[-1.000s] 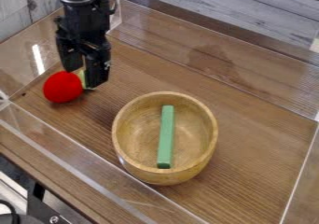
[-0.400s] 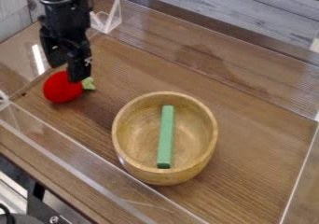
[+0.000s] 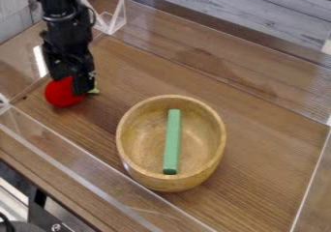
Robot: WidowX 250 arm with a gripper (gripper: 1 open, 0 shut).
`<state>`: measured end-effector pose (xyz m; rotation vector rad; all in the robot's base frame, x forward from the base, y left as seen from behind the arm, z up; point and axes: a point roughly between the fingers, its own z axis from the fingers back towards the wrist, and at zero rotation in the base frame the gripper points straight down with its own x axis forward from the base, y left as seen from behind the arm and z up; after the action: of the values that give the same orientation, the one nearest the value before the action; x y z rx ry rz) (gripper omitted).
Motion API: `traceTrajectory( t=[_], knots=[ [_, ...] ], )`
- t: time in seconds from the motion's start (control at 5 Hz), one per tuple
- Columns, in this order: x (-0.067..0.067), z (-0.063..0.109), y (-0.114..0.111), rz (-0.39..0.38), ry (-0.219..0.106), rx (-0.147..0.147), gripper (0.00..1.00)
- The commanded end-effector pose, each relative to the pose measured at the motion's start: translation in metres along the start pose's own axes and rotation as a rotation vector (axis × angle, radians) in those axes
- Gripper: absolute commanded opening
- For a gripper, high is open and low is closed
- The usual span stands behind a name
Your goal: Move the red object to the right side of the table
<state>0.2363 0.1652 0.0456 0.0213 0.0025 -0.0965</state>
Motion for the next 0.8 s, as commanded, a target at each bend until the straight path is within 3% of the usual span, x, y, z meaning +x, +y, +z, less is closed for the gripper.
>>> traceTrajectory(
  t=[0.0,0.4,0.6],
  knots=[
    [0.014,0.001,0.010,0.036,-0.033,0.020,1.00],
    [0.027,-0.015,0.019,0.001,-0.028,-0.012,1.00],
    [0.032,-0.015,0.021,-0.005,-0.027,-0.033,1.00]
  ],
)
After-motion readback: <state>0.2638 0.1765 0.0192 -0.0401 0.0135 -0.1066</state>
